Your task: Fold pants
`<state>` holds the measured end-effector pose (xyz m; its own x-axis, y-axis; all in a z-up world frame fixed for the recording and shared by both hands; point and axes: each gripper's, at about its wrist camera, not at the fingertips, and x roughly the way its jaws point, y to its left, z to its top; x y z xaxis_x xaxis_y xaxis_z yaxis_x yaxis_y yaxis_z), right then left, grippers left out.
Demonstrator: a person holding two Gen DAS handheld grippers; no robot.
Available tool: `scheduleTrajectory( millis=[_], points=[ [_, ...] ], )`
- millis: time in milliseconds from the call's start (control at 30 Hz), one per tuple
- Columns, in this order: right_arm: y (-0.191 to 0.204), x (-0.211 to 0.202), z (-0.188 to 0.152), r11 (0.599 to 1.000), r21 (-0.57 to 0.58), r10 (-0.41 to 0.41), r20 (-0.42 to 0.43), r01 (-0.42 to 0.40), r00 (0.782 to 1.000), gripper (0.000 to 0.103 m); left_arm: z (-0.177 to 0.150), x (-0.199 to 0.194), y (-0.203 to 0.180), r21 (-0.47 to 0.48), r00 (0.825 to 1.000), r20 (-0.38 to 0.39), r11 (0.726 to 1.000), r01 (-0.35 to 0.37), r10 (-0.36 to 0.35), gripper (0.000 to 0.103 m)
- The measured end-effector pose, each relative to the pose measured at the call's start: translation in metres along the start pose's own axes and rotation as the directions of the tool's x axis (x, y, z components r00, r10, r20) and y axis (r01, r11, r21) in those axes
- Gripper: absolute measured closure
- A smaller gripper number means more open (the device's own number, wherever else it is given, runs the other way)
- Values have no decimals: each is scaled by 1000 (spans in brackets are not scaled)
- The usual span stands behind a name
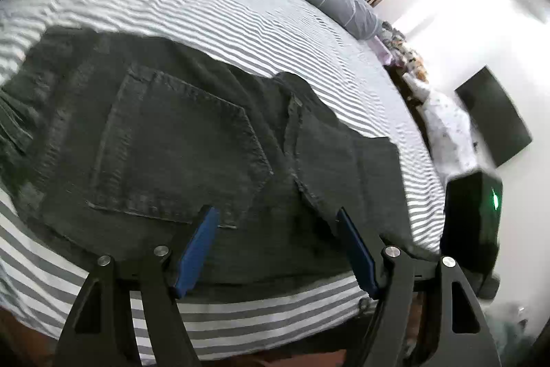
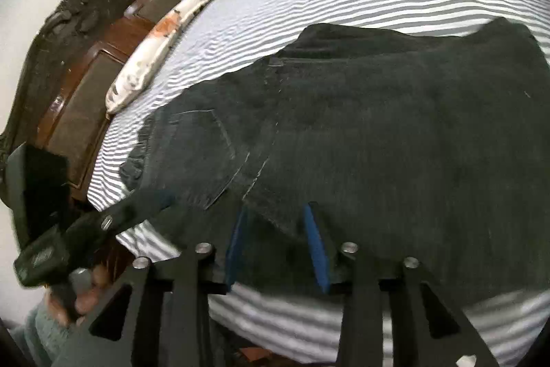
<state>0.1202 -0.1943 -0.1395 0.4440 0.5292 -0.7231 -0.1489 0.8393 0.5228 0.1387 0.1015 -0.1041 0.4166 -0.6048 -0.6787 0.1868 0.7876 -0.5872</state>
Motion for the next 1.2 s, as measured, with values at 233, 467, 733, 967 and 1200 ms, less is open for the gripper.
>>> scheduleTrajectory(
  millis=[233,467,733,967,1200],
  points=[
    [-35,-9,-30,983,167,78,19,-80,997,66,-1,26,-9,-76,994,-48,993,90,-94,31],
    [-88,-36,-33,947,301,78,116,-109,990,63,9,58,-32,-91,996,-60,994,60,-66,31],
    [-158,-84,-33,890,445,-23,250,-94,968,63,8,82,-59,-28,998,-44,999,-38,36,50],
    [-192,-95,-40,834,524,17,285,-171,958,84,6,96,-74,19,992,-56,993,-112,113,98],
    [-205,-117,-45,841,520,-29,319,-149,947,96,-9,90,-81,68,992,-78,993,-95,101,99]
  ],
)
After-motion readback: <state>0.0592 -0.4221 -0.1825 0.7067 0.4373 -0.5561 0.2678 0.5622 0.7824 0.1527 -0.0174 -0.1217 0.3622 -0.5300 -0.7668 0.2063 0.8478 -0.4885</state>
